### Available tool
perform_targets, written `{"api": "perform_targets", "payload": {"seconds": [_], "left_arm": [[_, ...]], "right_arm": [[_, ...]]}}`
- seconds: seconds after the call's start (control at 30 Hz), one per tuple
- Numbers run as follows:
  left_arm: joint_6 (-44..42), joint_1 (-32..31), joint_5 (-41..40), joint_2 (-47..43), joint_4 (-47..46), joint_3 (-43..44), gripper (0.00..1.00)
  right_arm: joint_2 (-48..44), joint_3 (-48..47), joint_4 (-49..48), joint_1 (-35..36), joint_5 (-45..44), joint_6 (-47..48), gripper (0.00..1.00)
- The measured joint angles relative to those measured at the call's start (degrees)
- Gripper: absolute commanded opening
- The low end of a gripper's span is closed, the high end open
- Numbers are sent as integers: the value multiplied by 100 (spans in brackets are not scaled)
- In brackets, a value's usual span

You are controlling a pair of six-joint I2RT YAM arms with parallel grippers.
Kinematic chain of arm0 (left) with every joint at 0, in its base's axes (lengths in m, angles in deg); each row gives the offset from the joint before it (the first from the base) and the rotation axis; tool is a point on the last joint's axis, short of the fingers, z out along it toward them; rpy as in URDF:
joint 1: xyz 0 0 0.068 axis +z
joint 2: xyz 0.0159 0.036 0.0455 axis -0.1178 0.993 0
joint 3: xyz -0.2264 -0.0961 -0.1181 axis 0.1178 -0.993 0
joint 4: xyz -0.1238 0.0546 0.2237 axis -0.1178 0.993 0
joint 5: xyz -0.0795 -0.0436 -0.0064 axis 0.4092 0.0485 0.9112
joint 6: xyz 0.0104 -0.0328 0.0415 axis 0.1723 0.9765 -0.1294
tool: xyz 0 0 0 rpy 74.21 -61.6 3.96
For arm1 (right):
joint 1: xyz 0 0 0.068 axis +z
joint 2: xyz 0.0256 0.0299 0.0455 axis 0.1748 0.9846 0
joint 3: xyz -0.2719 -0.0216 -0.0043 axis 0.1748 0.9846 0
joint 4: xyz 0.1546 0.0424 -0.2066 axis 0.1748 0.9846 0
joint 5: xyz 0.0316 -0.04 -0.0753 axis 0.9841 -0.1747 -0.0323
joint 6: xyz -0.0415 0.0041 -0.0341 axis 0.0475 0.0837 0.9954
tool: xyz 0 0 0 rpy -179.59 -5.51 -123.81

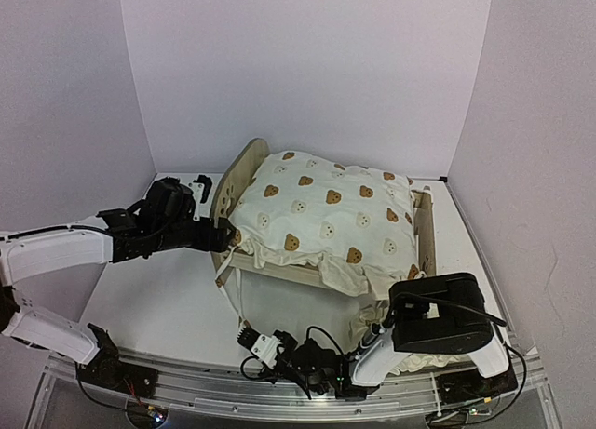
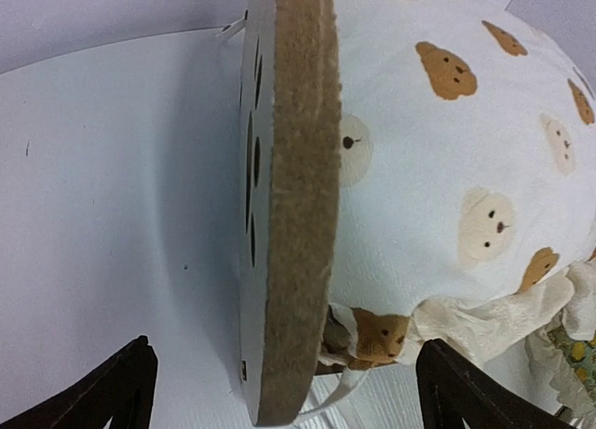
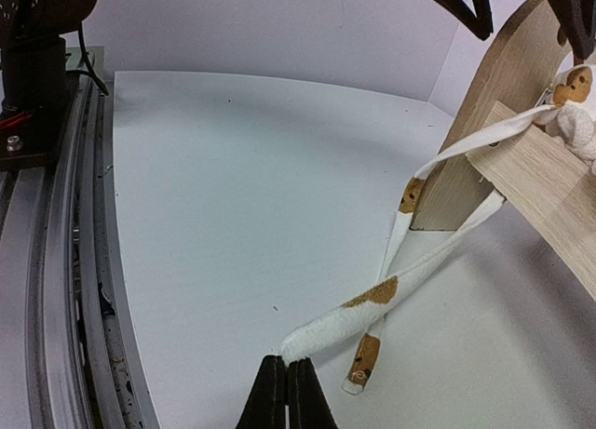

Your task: Set up the pet bed

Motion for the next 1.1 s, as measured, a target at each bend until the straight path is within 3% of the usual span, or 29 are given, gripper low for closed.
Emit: {"api": "perform_targets", "payload": {"seconds": [0.17, 0.43, 0.63, 0.7, 0.8, 1.1], "left_arm": [[130, 0, 375, -626, 346, -81, 99], [544, 0, 1126, -751, 295, -1006, 83], [702, 0, 1726, -587, 238, -1258, 85], [726, 0, 1826, -584, 210, -1336, 89], [809, 0, 1871, -584, 118, -1564, 87], [1089, 0, 1583, -509, -410, -2028, 83]], "right_arm": [[4, 1, 26, 2, -23, -130, 0], [294, -497, 343, -92, 306, -708, 0], [499, -992, 758, -215, 632, -1116, 0], [514, -1054, 868, -252, 704, -1227, 7], [546, -1149, 1010, -312, 763, -1375, 22], [571, -1111, 1097, -385, 934, -1587, 29]]}}
